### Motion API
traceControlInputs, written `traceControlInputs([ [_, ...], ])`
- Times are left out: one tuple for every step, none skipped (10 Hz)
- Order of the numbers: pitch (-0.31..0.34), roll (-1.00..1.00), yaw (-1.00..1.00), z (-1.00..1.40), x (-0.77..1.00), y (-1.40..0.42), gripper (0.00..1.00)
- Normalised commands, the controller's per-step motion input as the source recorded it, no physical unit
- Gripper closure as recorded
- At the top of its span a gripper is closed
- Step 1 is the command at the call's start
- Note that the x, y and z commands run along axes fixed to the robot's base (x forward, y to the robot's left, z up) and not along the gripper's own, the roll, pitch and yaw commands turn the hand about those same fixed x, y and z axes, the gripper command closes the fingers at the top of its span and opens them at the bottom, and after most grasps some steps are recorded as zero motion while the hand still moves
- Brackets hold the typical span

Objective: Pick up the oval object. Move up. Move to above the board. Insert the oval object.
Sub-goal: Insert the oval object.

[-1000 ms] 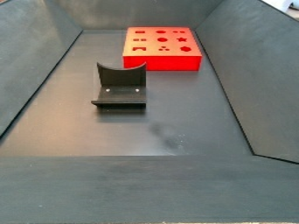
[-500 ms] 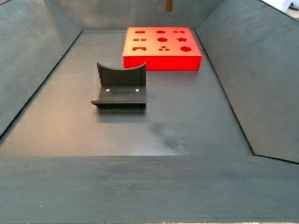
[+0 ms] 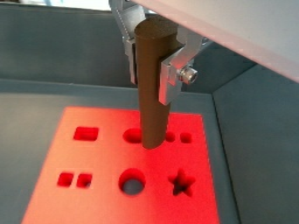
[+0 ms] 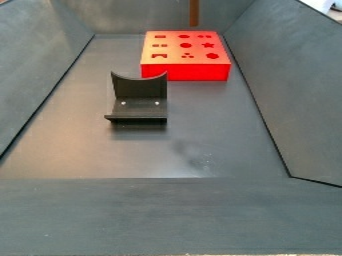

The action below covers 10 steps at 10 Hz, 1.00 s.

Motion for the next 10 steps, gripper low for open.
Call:
traceControlInputs([
  [0.126,0.1,-0.65,-0.26,-0.02,-0.53,1.0],
  [0.056,0.09,-0.85,-0.33,0.0,-0.29,1.0],
  [0.054,0.07,-0.88,-0.3,0.0,-0.24,1.0],
  [0.0,0.07,0.06,0.0,0.0,-0.14,1.0],
  [0.011,0.0,0.0,0.0,0.0,0.0,1.0],
  [0.0,-0.01,-0.66,0.05,0.41,-0.02,1.0],
  [0.0,0.0,-1.0,0.01,0.0,0.0,1.0],
  [0.0,0.0,-1.0,0.0,0.0,0.0,1.0],
  [0.0,0.0,-1.0,0.0,0.0,0.0,1.0],
  [0.0,0.0,-1.0,0.0,0.0,0.0,1.0],
])
